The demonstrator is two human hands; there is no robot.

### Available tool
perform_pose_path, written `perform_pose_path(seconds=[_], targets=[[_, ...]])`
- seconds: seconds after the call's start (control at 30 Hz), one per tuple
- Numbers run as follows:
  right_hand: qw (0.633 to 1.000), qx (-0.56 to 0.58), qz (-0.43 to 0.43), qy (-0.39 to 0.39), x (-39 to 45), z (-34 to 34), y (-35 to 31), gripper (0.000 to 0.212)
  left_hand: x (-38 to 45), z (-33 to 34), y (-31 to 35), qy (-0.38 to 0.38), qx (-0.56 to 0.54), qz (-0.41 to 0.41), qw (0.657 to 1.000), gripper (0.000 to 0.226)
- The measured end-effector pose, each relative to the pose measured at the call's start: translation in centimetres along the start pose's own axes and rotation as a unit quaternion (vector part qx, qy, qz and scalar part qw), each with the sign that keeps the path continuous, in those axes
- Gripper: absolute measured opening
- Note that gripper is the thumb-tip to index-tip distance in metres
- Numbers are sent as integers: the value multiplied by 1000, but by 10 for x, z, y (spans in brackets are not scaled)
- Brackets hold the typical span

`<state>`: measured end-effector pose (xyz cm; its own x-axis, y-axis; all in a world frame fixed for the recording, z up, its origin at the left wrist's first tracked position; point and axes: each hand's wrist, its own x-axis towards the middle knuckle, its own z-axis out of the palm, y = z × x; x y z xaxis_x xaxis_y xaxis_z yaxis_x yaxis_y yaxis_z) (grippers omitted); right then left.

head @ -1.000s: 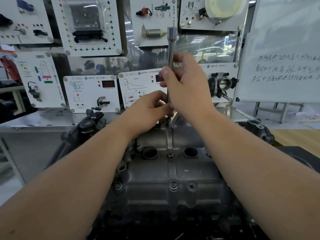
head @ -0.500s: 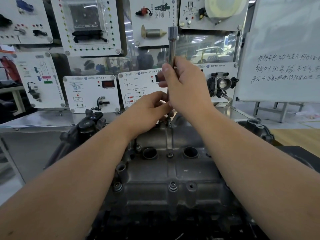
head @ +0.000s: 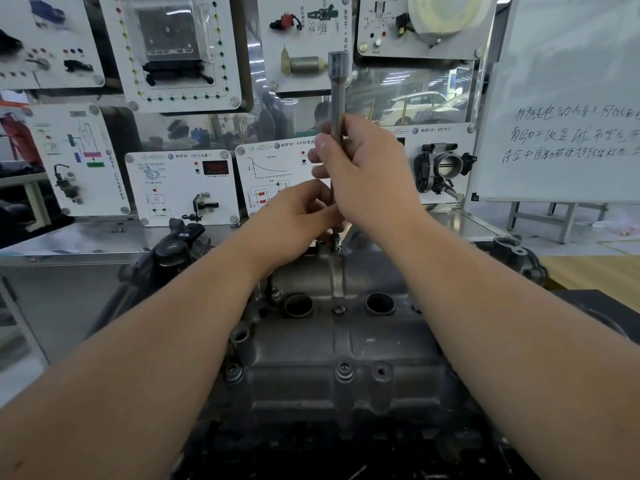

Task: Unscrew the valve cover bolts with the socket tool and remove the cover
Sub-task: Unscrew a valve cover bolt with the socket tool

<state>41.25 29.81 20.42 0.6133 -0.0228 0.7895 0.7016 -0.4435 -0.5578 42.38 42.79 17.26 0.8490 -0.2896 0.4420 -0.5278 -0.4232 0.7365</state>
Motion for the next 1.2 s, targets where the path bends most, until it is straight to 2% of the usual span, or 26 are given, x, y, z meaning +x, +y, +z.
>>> perform_pose_path(seconds=[0.1,0.3,0.43,0.63,0.9,1.2], targets=[[1000,4,22,-8,3,0,2,17,0,1,0,-12,-13,-4,1000,16],[1000,16,13,-23,1,0,2,32,-1,-1,2,-5,6,8,1000,21],[1000,0,12,-1,1,1,2,21,-1,-1,1,6,12,3,1000,27],[999,10,33,-12,2,0,2,24,-1,1,1,-8,-26,-1,1000,19],[1000,14,12,-6,-1,-1,2,11,-1,-1,1,-2,22,5,1000,27],[998,15,35,-42,2,1,3,21,-2,-1,2,-15,-37,-12,999,18]])
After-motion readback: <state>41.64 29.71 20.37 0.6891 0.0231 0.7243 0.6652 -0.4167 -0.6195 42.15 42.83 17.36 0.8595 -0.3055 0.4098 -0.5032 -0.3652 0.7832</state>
